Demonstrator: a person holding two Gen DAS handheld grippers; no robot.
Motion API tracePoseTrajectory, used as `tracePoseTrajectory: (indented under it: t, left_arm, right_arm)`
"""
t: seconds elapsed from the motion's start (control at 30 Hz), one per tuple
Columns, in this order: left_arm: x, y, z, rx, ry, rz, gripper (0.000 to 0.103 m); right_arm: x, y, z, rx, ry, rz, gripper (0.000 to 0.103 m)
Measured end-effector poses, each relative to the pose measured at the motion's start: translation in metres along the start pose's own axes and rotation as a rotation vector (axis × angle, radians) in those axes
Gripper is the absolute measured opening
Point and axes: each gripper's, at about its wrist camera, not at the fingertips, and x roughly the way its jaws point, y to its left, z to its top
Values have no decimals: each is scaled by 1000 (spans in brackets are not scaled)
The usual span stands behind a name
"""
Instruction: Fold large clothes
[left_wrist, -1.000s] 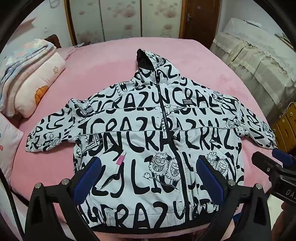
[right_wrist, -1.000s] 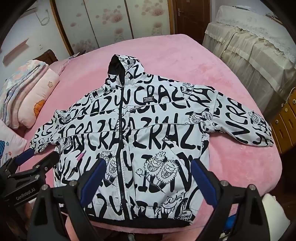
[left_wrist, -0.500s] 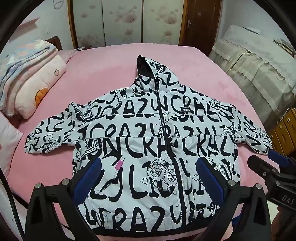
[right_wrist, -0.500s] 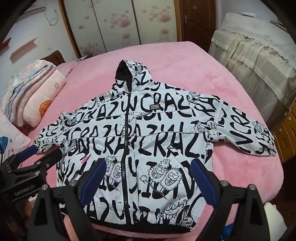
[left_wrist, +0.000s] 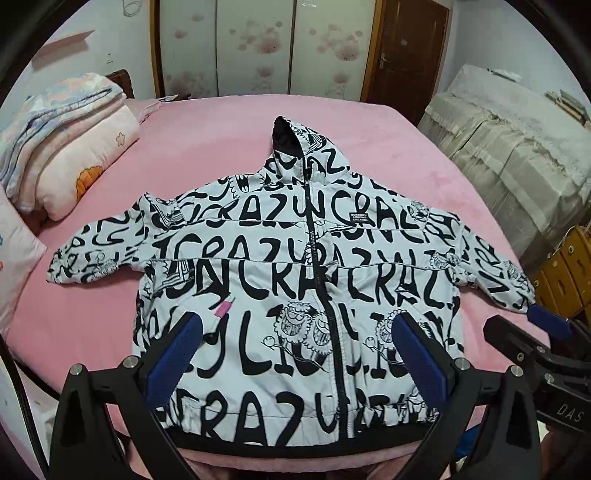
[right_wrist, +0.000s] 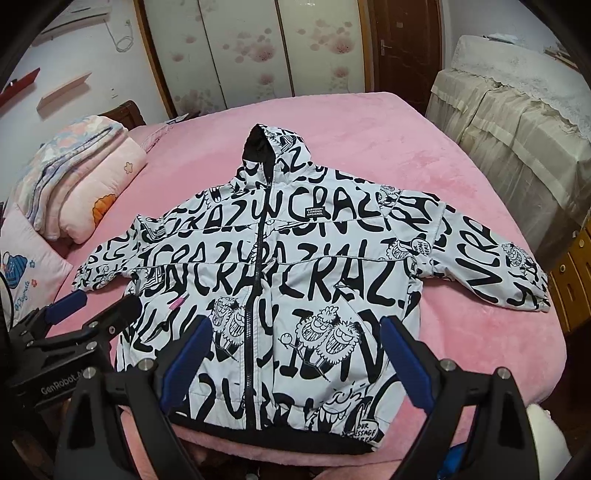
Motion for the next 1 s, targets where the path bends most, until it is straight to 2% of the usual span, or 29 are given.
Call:
tracePoseTrajectory:
  t: [0.2,0.47,0.73,1.0]
  left_arm:
    - [-5,11,-8,-49,-39,-2,102]
    - [-13,13,-6,11,-82,28,102]
    - [-9,14,-11,27,-41,5,102]
    - [-7,19,-12,18,-36,-18,102]
  right_arm:
    - [3,-4,-15,29,7,-8,93]
    - [-5,4,-20,11,-6,-34,93]
    - [-6,8,-20,7,-3,-39,93]
    - [2,9,-26,11,17,-58,93]
